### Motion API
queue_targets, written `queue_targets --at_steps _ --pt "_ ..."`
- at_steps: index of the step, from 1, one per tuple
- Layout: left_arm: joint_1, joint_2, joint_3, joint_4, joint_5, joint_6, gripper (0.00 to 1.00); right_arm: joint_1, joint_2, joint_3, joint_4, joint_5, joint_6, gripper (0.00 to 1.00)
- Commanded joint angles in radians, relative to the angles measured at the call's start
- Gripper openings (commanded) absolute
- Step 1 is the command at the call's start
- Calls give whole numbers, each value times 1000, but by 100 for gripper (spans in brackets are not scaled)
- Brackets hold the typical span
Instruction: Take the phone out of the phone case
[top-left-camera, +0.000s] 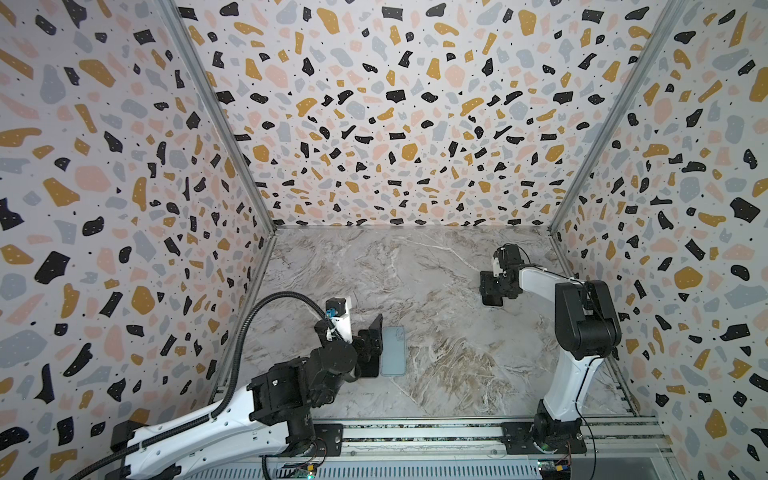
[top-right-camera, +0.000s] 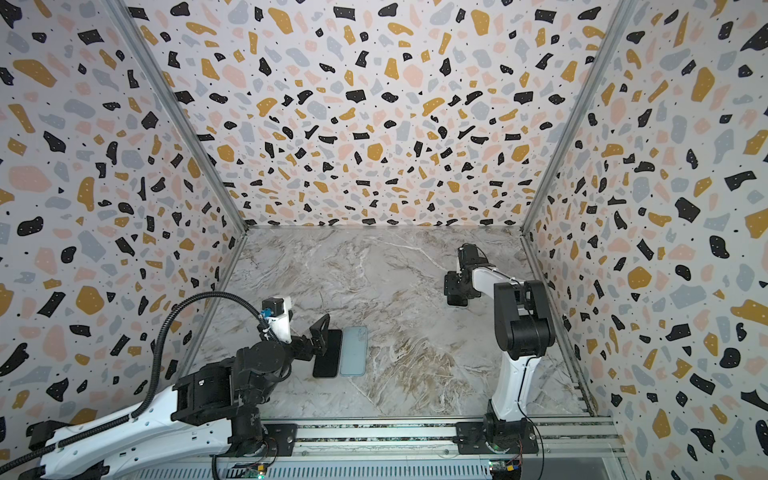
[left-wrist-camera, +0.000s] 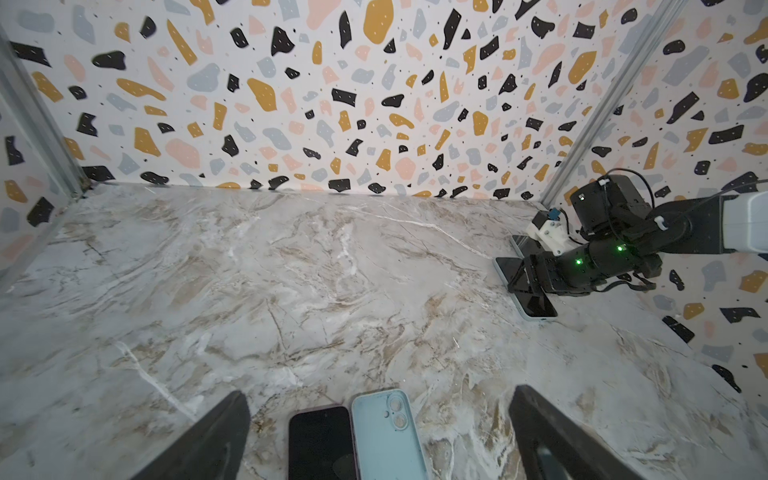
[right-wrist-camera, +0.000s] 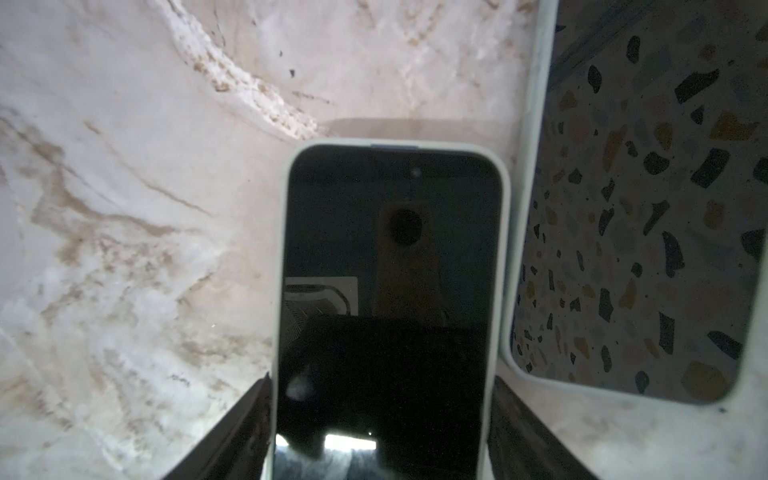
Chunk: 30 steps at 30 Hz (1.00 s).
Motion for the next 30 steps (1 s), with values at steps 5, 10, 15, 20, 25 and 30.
queue_targets --at_steps 5,10,15,20,25,30 --pt "48 66 -41 206 151 -76 100 5 -54 -61 -18 -23 5 57" --pt "113 109 -56 299 259 -137 100 13 -106 -96 9 -53 18 53" --pt "199 153 -92 422 382 -206 100 37 -146 -127 32 -78 25 49" --pt "254 234 -99 514 461 -257 99 71 -192 -170 68 -109 26 46" --pt "318 336 -98 598 563 -313 100 106 -244 -210 101 -138 23 44" --pt "342 415 -64 655 626 -330 100 111 -250 -193 50 -99 27 61"
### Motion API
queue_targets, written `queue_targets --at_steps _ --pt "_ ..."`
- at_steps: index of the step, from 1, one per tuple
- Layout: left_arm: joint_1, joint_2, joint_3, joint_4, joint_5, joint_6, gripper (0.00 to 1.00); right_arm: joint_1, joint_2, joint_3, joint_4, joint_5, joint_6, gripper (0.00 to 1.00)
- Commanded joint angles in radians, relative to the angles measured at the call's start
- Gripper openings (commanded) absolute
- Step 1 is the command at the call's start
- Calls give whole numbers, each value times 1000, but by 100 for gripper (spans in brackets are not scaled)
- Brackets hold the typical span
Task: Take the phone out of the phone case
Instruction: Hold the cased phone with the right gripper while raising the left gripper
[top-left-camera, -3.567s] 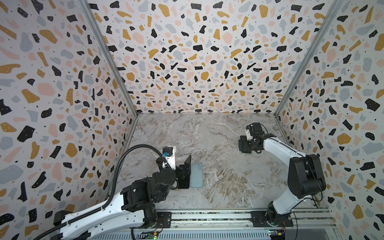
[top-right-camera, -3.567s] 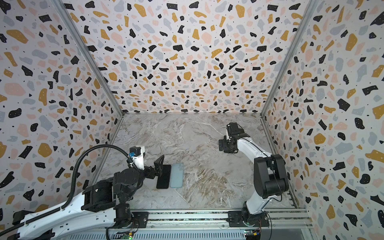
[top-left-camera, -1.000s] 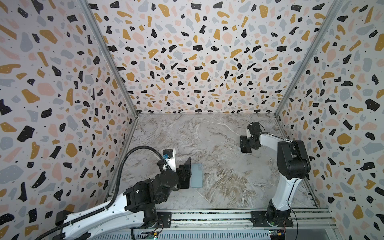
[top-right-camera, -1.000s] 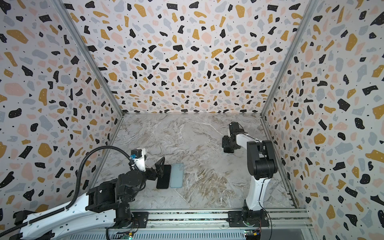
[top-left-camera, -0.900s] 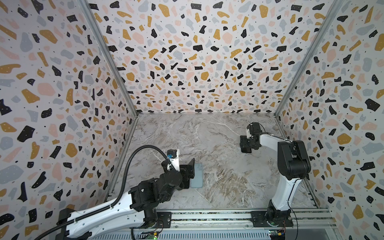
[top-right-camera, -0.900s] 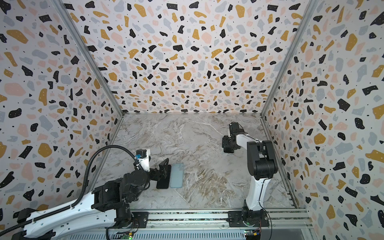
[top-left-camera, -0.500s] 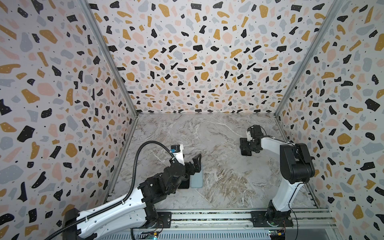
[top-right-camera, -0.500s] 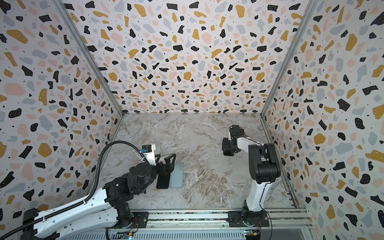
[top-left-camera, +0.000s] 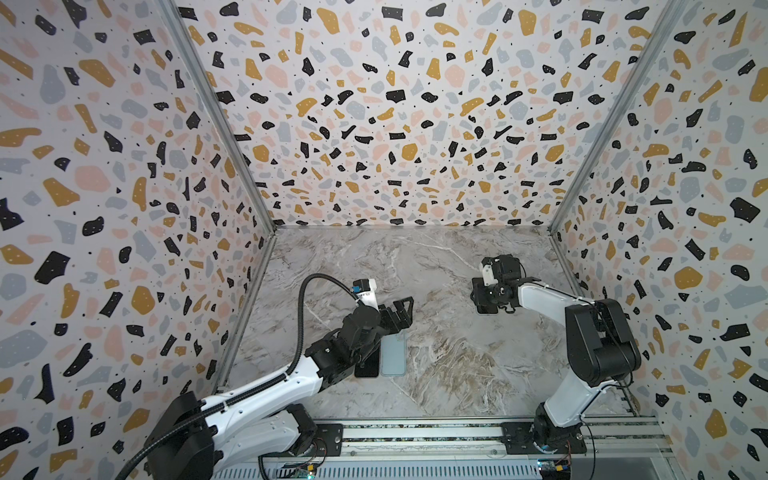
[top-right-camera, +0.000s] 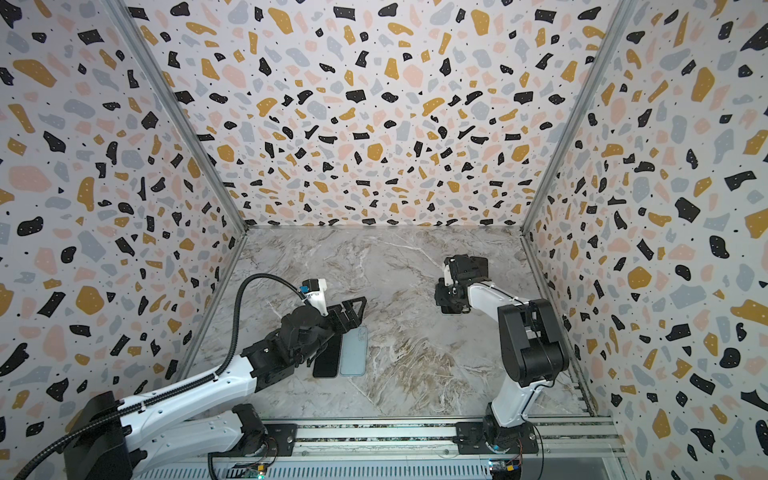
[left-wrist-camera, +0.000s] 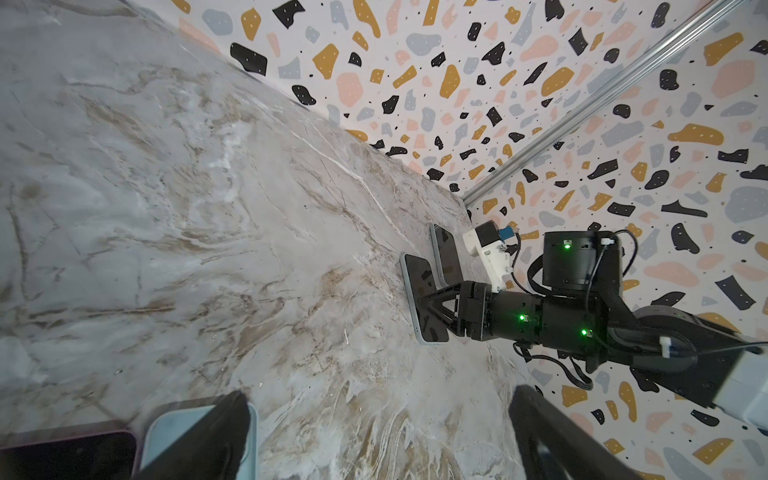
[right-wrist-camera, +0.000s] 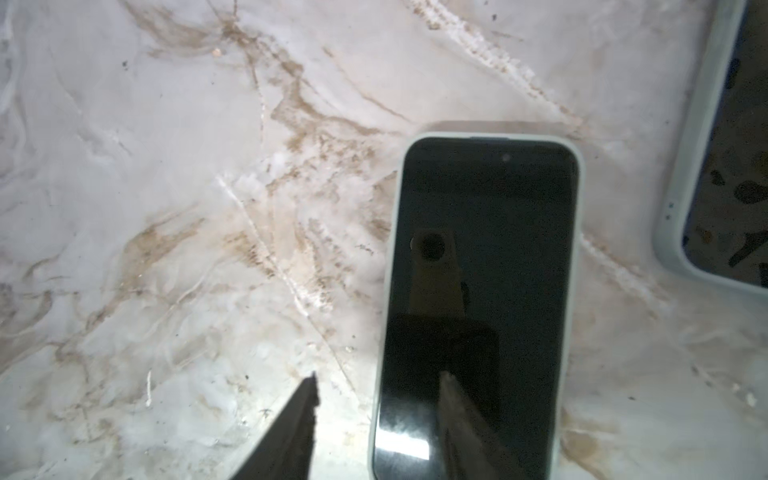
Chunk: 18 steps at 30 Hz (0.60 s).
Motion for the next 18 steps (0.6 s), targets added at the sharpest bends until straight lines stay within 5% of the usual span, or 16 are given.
queue_targets --at_steps 1,7,18 --pt "9 20 42 82 66 -13 100 -2 -43 19 -45 32 6 66" --pt "10 6 69 41 34 49 100 6 -83 54 -118 144 9 98" --pt "9 -22 72 -22 2 80 100 11 -17 73 -141 152 -5 99"
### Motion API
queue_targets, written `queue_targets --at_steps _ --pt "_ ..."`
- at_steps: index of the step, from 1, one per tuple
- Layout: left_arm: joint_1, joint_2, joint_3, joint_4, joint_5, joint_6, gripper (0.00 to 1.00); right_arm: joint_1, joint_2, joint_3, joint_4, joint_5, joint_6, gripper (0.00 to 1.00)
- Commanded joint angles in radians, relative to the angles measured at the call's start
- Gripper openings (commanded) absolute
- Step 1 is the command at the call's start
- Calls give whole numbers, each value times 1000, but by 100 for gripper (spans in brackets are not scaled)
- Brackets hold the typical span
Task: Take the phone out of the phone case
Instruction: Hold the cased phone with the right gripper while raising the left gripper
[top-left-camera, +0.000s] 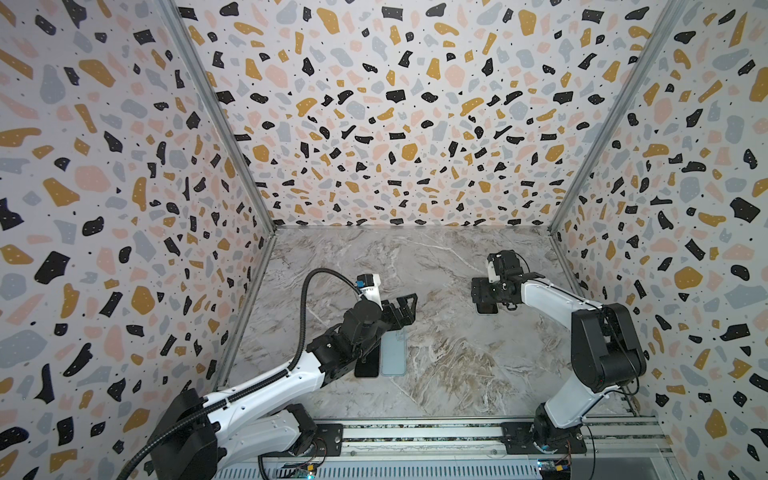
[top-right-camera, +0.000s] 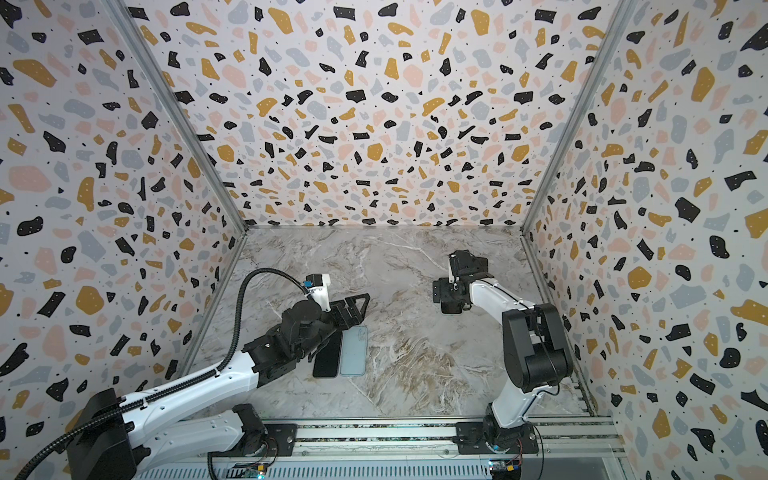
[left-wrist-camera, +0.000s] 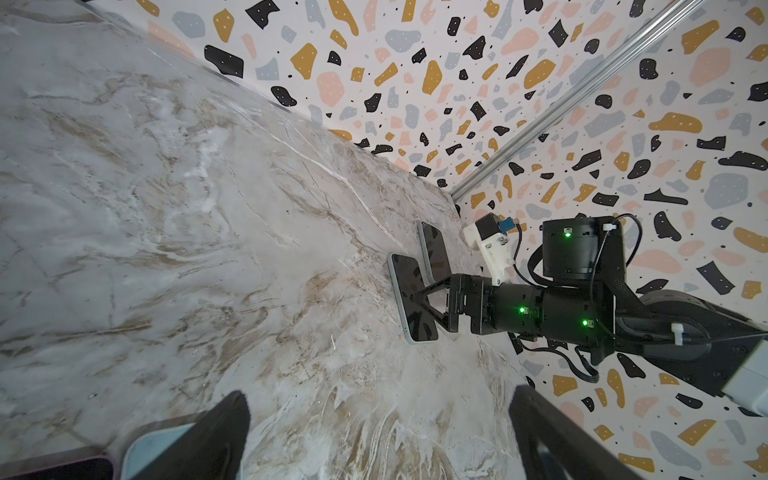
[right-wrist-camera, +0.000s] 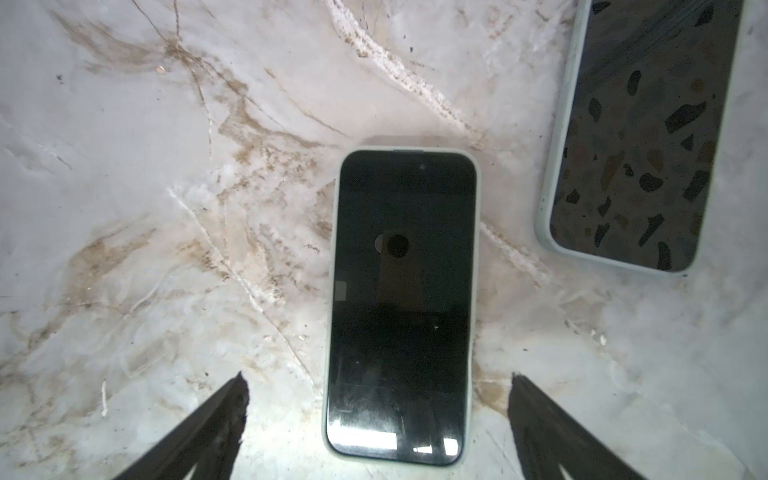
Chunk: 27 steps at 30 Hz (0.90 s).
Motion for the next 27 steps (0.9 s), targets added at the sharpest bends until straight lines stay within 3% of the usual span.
queue_targets --at_steps 1,16,27 --pt "3 -19 27 -3 -19 30 100 7 16 27 -30 3 -7 99" --pt "3 -54 11 -18 -35 40 100 7 98 37 -10 17 -11 99" --pt "5 -59 2 -15 -42 42 100 3 174 101 -32 41 -17 90"
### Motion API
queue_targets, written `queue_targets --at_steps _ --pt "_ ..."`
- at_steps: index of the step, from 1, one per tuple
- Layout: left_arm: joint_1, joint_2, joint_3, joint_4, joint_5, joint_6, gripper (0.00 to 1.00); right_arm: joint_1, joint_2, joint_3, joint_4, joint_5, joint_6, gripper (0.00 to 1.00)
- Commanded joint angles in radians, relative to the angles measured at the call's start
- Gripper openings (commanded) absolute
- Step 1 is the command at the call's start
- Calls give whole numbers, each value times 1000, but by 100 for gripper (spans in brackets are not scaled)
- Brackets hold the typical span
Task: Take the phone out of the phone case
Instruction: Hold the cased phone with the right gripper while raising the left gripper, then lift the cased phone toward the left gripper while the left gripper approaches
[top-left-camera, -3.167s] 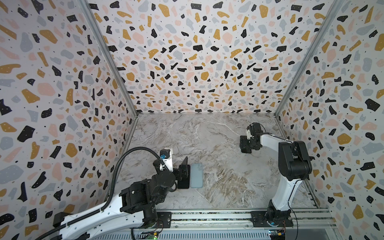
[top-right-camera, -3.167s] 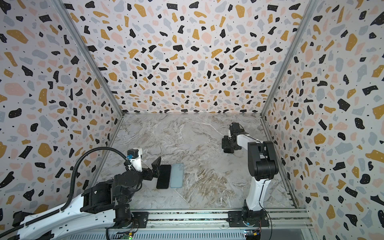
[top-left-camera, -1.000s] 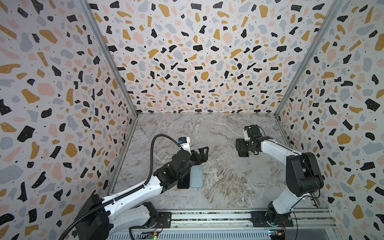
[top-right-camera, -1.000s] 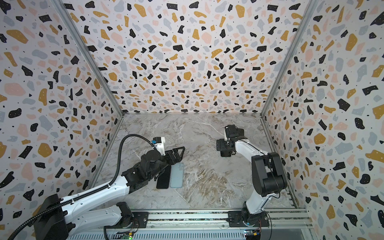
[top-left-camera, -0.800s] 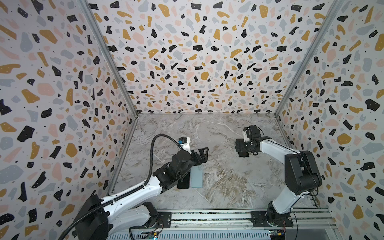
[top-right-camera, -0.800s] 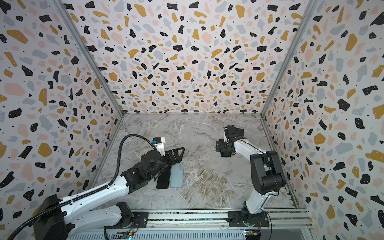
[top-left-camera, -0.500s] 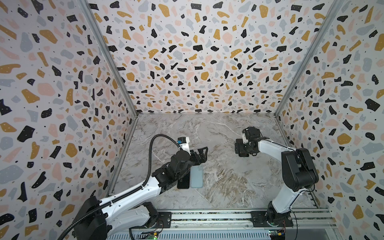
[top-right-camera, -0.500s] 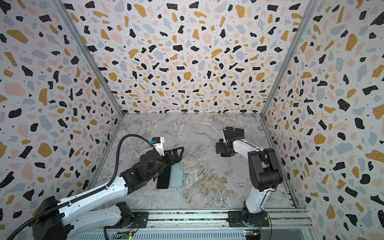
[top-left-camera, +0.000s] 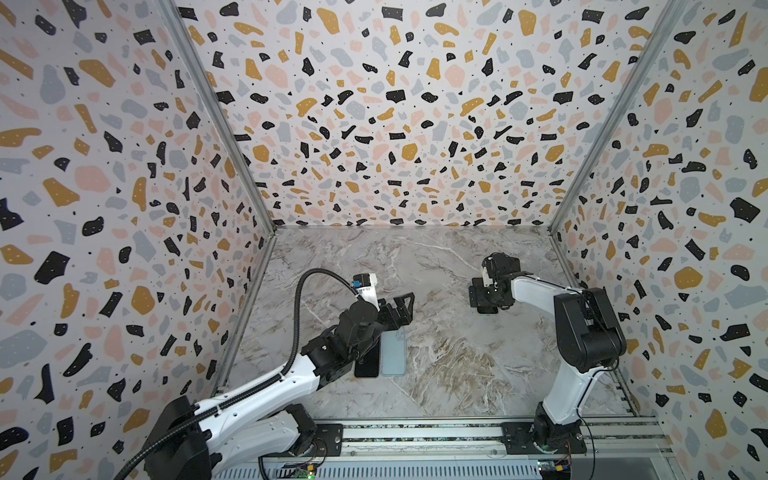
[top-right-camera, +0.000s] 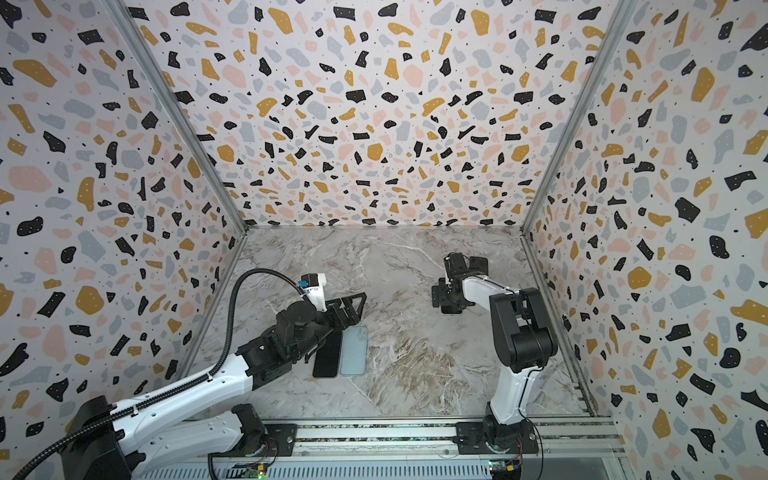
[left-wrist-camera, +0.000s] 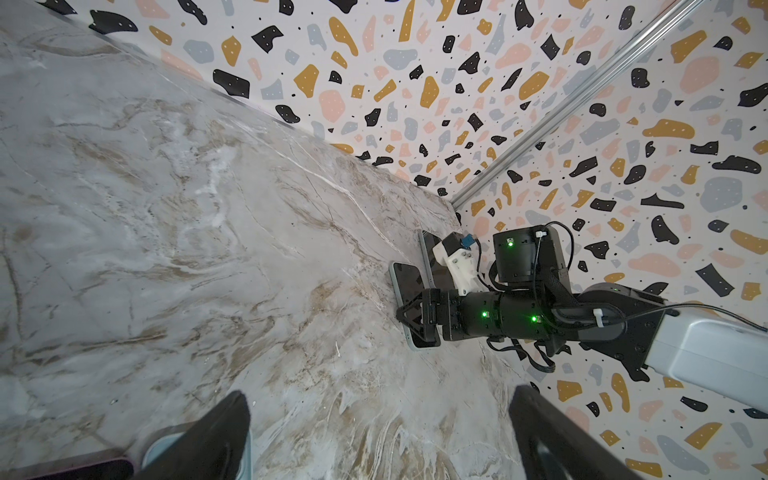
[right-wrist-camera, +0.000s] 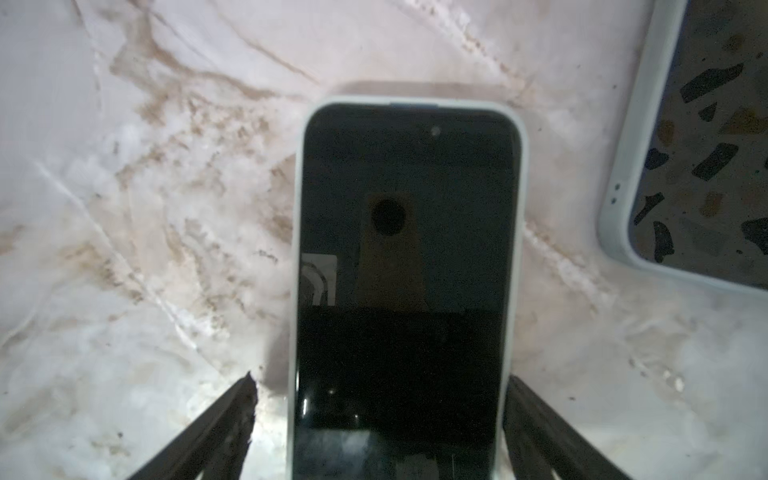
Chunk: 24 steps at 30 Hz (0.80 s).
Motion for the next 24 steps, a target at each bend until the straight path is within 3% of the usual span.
queue_targets --at_steps 1,8,15,24 --pt "5 -17 2 9 -20 21 100 -1 27 48 -35 16 -9 88" --pt "7 -29 -2 0 -29 28 100 -5 51 73 -41 -3 -9 78" --pt "11 -19 -7 9 -22 26 100 -12 51 61 -34 -11 -10 60" --pt "13 60 -14 143 55 -18 100 -15 13 30 -12 -18 -12 46"
